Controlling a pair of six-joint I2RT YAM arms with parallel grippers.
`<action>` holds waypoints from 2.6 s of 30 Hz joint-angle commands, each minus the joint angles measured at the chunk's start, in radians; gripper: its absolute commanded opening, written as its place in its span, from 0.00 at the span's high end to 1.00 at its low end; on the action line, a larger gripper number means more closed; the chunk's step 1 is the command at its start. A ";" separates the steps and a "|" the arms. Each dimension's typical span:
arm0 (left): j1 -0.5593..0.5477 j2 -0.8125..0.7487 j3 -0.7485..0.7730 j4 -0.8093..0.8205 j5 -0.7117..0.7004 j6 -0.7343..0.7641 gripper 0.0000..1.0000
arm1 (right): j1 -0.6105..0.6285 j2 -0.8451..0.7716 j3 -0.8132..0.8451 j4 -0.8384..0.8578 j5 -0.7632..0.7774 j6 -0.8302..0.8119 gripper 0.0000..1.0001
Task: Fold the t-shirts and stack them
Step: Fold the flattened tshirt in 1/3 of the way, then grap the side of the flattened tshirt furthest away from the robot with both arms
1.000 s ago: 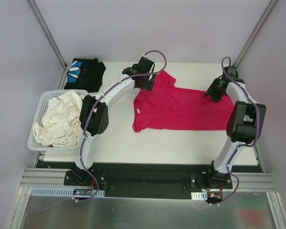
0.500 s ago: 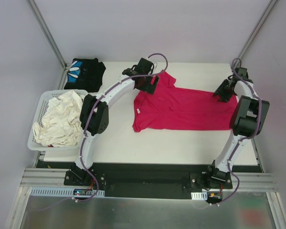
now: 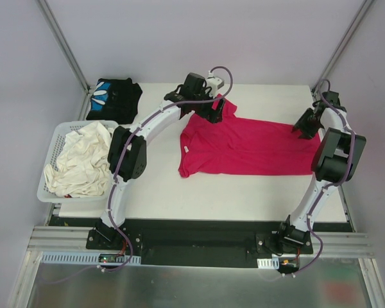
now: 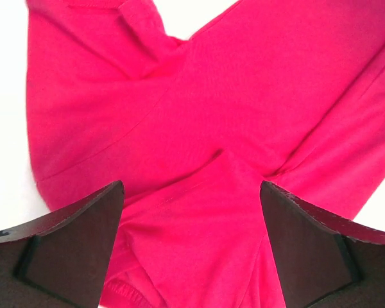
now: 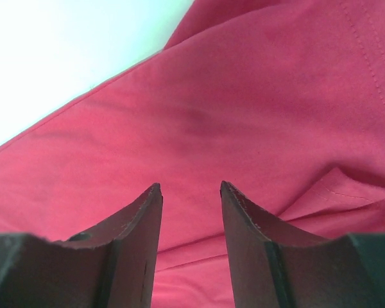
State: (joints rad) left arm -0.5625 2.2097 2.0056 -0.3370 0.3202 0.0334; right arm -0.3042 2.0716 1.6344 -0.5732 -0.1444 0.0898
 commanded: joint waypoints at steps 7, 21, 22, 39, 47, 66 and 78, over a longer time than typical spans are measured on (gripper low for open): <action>0.046 0.025 0.019 0.085 0.149 -0.056 0.14 | -0.078 0.048 0.126 -0.001 -0.014 0.024 0.56; 0.046 0.010 0.011 0.088 0.022 -0.012 0.14 | -0.087 0.042 0.062 0.252 0.138 -0.084 0.55; 0.046 0.021 0.030 0.090 -0.001 -0.004 0.14 | -0.090 0.048 0.085 0.246 0.137 -0.084 0.55; 0.046 0.087 0.190 0.104 -0.044 -0.004 0.13 | -0.147 0.262 0.415 0.009 0.114 -0.130 0.55; 0.046 0.099 0.225 0.118 -0.043 -0.012 0.13 | -0.177 0.297 0.439 -0.043 0.108 -0.136 0.55; 0.046 0.094 0.200 0.122 -0.066 -0.013 0.12 | -0.177 0.400 0.624 -0.211 0.069 -0.145 0.59; 0.046 0.071 0.163 0.122 -0.076 -0.006 0.13 | -0.176 0.430 0.677 -0.272 0.098 -0.156 0.75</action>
State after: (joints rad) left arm -0.5159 2.3249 2.1761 -0.2440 0.2523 0.0166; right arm -0.4427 2.4844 2.2738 -0.7998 -0.0933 -0.0914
